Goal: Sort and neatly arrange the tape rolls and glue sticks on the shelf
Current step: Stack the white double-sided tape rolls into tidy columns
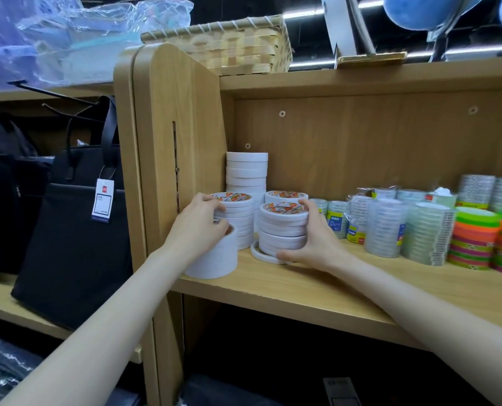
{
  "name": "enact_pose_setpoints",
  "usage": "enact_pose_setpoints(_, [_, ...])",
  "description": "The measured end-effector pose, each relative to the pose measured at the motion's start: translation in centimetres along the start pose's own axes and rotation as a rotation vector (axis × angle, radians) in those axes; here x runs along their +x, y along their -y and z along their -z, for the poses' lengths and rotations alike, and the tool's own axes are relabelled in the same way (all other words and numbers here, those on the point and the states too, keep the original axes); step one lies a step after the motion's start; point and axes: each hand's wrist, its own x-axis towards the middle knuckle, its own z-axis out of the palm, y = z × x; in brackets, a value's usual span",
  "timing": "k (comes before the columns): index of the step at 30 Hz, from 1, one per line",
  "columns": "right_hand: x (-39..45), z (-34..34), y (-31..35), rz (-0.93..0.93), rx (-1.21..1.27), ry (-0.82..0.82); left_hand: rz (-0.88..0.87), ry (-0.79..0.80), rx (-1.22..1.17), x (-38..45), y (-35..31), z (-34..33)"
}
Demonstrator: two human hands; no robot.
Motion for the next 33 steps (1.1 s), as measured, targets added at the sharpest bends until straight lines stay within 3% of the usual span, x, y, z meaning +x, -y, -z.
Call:
enact_pose_setpoints(9, [-0.5, -1.4, 1.2, -0.011, 0.039, -0.017, -0.001, -0.043, 0.007, -0.1, 0.0, -0.3])
enact_pose_setpoints(16, [-0.1, -1.5, 0.6, 0.007, -0.009, 0.006, -0.022, -0.189, -0.055, -1.1, 0.5, -0.3])
enact_pose_setpoints(24, [0.5, -2.7, 1.5, -0.029, 0.056, -0.058, 0.027, -0.127, -0.067, -2.0, 0.7, -0.6])
enact_pose_setpoints(33, [-1.2, 1.1, 2.4, 0.055, 0.07, -0.143, 0.024, -0.148, -0.081, -2.1, 0.9, -0.9])
